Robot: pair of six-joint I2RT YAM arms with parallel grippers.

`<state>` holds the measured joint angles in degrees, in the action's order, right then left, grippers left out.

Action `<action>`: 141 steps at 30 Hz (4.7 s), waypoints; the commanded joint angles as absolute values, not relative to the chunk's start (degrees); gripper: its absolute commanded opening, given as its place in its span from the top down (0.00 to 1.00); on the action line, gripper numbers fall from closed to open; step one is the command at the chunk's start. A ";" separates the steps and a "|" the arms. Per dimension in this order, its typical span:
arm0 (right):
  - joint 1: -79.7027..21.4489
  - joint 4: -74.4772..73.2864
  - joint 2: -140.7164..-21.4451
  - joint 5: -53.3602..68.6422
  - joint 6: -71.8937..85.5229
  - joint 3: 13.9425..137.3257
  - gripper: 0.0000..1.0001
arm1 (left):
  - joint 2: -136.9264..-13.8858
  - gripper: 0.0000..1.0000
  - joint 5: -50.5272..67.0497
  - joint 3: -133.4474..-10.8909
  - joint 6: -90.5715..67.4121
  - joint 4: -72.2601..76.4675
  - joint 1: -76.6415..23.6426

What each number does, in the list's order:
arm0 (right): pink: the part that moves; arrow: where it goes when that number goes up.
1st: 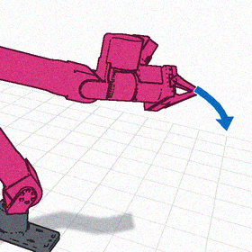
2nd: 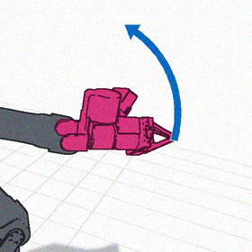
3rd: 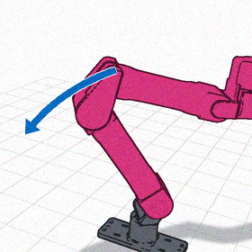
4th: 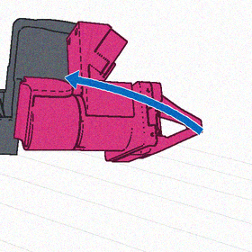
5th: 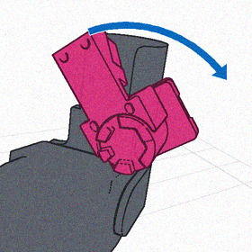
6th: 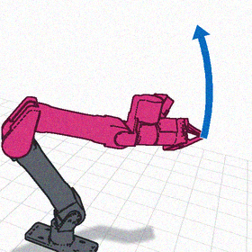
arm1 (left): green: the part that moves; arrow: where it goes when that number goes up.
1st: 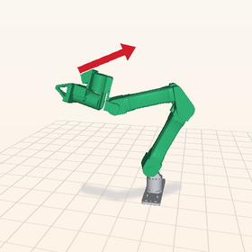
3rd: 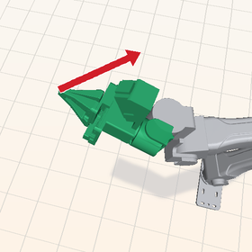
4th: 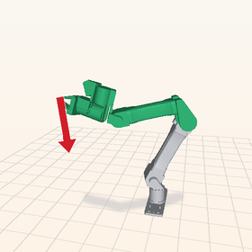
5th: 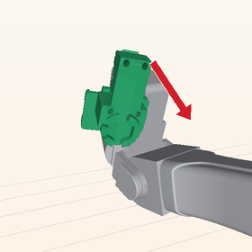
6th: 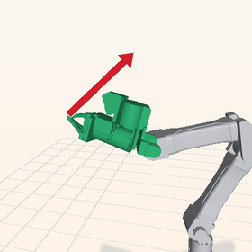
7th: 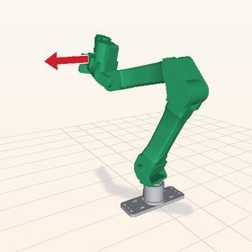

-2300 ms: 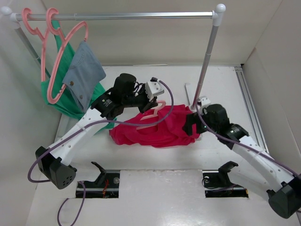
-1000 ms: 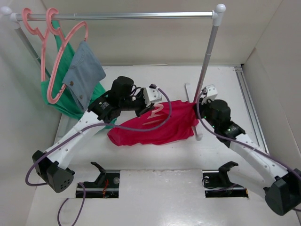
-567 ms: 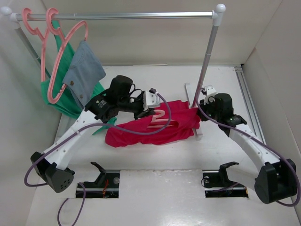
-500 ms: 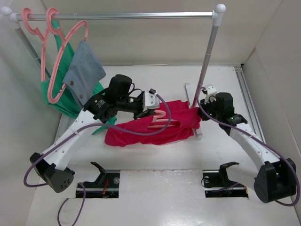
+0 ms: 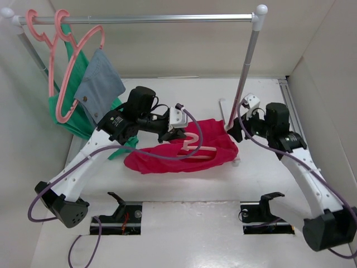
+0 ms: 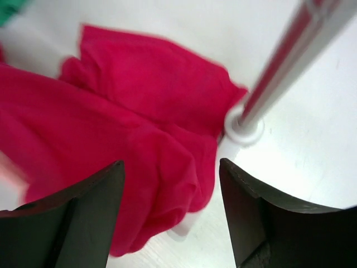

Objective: Place the t-shirt on the hanger
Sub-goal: Place tshirt on hanger, then hang the hanger with tshirt onto the clothesline

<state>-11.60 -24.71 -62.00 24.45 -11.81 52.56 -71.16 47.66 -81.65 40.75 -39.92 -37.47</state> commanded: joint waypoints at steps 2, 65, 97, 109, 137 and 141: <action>-15.28 -19.96 -53.88 36.45 -15.03 52.22 0.26 | -70.31 1.00 47.64 -83.32 36.39 -33.14 -37.00; -22.32 -37.80 -50.19 40.61 -18.99 63.19 1.00 | -68.64 0.91 20.83 -56.16 12.31 0.97 -34.01; -17.23 -48.87 -51.78 39.46 -23.03 64.42 1.00 | -71.02 1.00 11.07 -70.14 24.43 -5.89 -29.44; -17.23 -48.34 -50.27 46.07 -23.03 67.76 1.00 | -72.95 0.71 13.45 -70.93 24.26 -10.54 -29.44; -27.52 -54.62 -89.82 -11.70 -6.51 143.55 1.00 | -60.21 0.00 9.05 -62.50 17.31 -6.24 -29.97; -23.74 -49.23 -90.60 -9.67 -6.50 141.07 1.00 | -59.59 0.00 8.53 -61.96 17.31 -5.72 -29.97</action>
<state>-26.04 -60.34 -90.59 -8.62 -7.77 141.14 -61.73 8.16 -62.26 18.35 -8.58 -29.67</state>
